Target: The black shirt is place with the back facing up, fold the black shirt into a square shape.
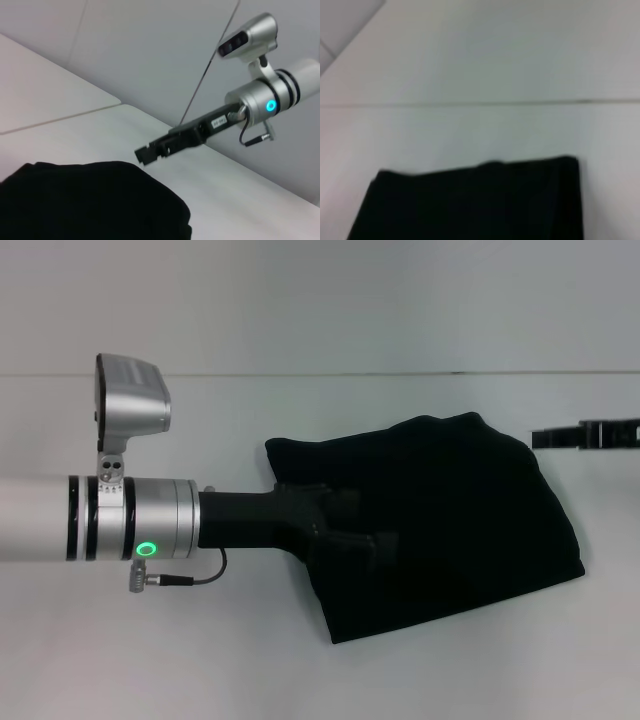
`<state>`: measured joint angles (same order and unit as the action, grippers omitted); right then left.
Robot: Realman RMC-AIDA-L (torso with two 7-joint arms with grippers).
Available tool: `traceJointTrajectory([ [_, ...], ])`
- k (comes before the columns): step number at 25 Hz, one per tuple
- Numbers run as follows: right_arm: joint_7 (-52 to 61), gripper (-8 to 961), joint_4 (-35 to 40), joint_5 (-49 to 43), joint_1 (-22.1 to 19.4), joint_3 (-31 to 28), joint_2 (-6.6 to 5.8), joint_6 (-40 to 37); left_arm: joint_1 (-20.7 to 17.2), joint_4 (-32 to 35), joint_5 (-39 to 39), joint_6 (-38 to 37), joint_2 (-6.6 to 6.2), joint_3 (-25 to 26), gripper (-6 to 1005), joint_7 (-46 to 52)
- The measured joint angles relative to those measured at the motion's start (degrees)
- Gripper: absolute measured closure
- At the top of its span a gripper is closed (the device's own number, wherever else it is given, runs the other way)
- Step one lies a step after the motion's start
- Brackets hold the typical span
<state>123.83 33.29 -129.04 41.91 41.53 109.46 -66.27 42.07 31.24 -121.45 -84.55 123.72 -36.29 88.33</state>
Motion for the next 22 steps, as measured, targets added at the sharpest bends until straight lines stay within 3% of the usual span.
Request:
traceJointTrajectory([
  [5,5.29,536,-1.31,-2.03,3.06,0.66,-1.16,-0.06,0.02,0.04,0.47,0.68,-0.07,0.0,65,0.08],
  [14,10.54,125,-6.45,-7.85,7.15,1.54,0.22,2.82,-0.21,0.2,2.09,1.3,-0.35,0.05,67,0.09],
  [22,9.98,54,-7.47,-6.19,8.93,0.76,2.46,6.6,-0.4,0.23,2.62,3.86,-0.59,0.09,69,0.04],
])
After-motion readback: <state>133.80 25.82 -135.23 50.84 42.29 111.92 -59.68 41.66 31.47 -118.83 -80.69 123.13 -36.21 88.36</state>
